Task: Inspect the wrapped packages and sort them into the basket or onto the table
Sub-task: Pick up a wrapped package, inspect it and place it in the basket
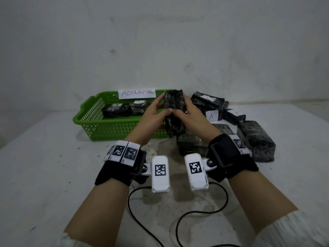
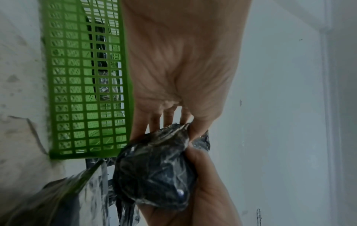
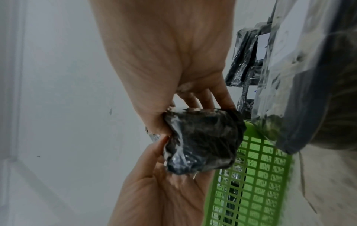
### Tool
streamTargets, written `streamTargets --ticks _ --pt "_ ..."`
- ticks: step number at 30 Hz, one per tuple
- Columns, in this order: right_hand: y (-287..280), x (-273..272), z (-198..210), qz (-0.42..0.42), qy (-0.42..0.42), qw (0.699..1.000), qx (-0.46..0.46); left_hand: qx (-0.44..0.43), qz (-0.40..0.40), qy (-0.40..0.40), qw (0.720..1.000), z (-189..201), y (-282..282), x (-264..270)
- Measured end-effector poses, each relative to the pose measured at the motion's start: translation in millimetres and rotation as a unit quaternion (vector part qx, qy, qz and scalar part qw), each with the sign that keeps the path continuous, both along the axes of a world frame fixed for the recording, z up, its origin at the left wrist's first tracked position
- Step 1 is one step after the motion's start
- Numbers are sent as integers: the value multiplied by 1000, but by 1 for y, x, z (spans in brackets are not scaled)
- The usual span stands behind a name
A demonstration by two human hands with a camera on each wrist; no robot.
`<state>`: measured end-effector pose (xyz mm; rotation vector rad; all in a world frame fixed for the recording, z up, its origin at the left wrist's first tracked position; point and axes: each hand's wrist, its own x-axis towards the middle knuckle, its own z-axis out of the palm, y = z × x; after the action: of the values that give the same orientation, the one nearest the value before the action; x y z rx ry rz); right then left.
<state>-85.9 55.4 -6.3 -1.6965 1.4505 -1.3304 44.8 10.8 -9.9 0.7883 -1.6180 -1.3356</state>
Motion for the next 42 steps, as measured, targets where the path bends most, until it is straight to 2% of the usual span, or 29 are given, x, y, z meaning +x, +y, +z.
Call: streamTargets --ticks 3,6,9,12,14,17,20,22,26,29,33,35,39,42 --pt "-4 -6 -1 0 -11 1000 26 -9 8 -3 1000 -1 0 -1" --pt "-2 -12 2 36 -23 998 50 8 8 1 1000 0 0 -1" --pt "0 -14 5 33 -20 998 40 29 -25 5 999 0 -1 3" --pt "5 -11 8 29 -10 999 22 13 -45 -15 999 -1 -4 7" --pt "8 -10 11 34 -28 999 24 13 -43 3 999 -2 -5 10" --pt "8 -13 13 19 -97 995 32 -4 -7 45 999 0 -6 13" --pt "3 -20 14 -18 -132 991 35 -80 56 9 995 0 -9 15" --pt "2 -23 13 -13 -136 990 27 -102 59 -17 993 -1 -9 14" --pt "1 -23 13 -10 -165 986 0 -39 40 -38 998 4 -2 10" --pt "4 -22 16 13 -172 985 -5 13 25 -14 1000 3 -2 9" --pt "11 -21 21 72 -128 989 13 28 17 -2 999 0 -2 9" --pt "12 -21 24 54 -100 994 1 32 14 3 999 0 -2 9" --pt "8 -23 21 -23 -97 994 -51 63 -14 20 998 1 1 7" --pt "5 -20 16 -6 -91 996 -6 59 -35 21 997 2 3 4"
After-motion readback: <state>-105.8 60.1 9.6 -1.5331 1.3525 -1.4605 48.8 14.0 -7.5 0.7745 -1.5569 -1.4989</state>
